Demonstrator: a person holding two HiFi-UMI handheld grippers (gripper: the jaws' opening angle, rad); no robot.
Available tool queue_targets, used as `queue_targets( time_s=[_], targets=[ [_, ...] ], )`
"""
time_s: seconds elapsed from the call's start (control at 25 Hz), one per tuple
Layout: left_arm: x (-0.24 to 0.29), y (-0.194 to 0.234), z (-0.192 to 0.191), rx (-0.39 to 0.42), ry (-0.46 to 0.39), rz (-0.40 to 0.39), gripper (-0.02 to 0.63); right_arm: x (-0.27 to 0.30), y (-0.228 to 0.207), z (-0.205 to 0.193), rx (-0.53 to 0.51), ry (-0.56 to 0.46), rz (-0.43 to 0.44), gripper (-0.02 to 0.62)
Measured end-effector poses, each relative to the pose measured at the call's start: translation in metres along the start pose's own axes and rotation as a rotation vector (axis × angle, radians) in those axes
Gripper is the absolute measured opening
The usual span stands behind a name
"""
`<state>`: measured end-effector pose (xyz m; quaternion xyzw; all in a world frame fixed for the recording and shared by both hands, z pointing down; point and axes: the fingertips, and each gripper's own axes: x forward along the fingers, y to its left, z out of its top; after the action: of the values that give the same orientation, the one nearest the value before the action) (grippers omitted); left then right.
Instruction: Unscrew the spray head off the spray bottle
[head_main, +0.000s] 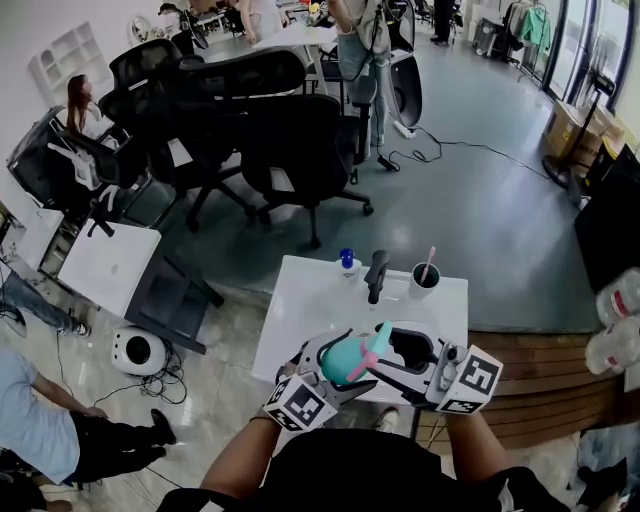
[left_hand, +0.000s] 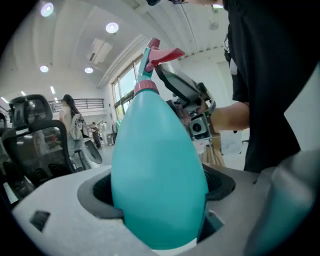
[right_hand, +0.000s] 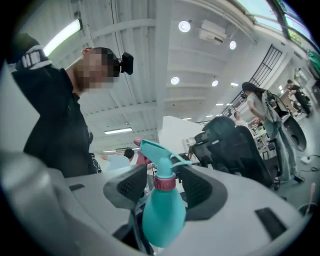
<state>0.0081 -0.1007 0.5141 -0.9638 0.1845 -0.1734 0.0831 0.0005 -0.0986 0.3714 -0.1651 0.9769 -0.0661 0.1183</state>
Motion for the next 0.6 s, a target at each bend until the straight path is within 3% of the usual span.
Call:
queue_targets(
  time_s=[0.28, 0.48, 0.52, 0.6],
  targets=[
    [0.003, 0.024, -0.02, -0.037, 0.08, 0.14, 0.472, 0.004, -0.02, -0.017, 0.079, 0.032, -0.209, 0.209],
    [0.003, 0.028, -0.022, -0.05, 0.085, 0.162, 0.472, 0.006, -0.027, -0.025, 0.106, 0.044, -0.273, 0.166],
    [0.004, 0.027, -0.021, -0.05, 0.079, 0.158, 0.472, 0.006, -0.028, -0.024, 0.104, 0.039, -0.278, 0.132],
    [0.003, 0.026, -0.018, -0.053, 0.065, 0.147, 0.472, 0.006, -0.028, -0.023, 0.099, 0.035, -0.267, 0.127]
  ],
)
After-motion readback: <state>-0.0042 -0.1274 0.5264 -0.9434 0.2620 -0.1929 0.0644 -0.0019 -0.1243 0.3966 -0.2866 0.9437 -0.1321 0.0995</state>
